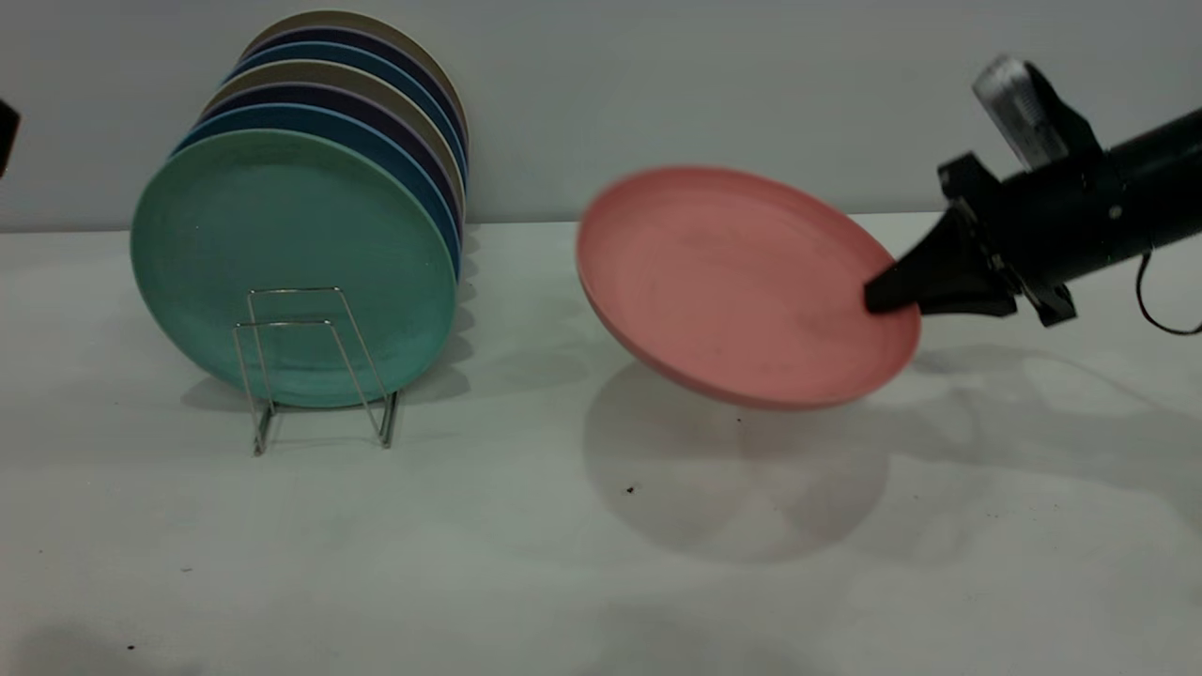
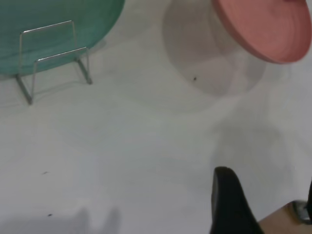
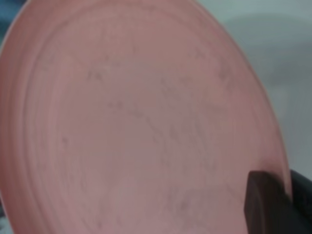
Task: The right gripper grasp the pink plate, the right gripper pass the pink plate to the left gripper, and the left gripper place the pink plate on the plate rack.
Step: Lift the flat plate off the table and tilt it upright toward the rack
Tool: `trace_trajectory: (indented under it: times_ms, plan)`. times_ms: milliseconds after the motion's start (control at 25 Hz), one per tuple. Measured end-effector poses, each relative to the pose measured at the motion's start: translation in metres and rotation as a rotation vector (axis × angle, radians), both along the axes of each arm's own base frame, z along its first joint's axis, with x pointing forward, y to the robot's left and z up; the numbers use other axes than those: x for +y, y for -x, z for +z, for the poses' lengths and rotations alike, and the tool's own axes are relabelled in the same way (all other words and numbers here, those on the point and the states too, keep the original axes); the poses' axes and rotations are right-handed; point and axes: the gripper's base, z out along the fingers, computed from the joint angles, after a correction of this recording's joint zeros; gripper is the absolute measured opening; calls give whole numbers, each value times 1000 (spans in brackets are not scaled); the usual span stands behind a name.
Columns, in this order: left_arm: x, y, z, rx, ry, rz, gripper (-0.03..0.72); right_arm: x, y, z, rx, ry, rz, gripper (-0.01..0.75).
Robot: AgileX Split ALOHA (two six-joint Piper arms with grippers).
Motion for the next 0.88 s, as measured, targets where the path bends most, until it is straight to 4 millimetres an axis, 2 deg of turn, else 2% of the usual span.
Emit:
trace_trajectory:
  times_ms: [240,480,880]
  plan:
    - [-5,-2,5,-2,101,31,416,10,10,12,35,-155,116,26]
    - [-9,-9,3,34,185,60,416,11,11,13,53,-174,118,33]
    - [-15,-55,-50,239,257,91,416,20,15,11,29,-145,192,34]
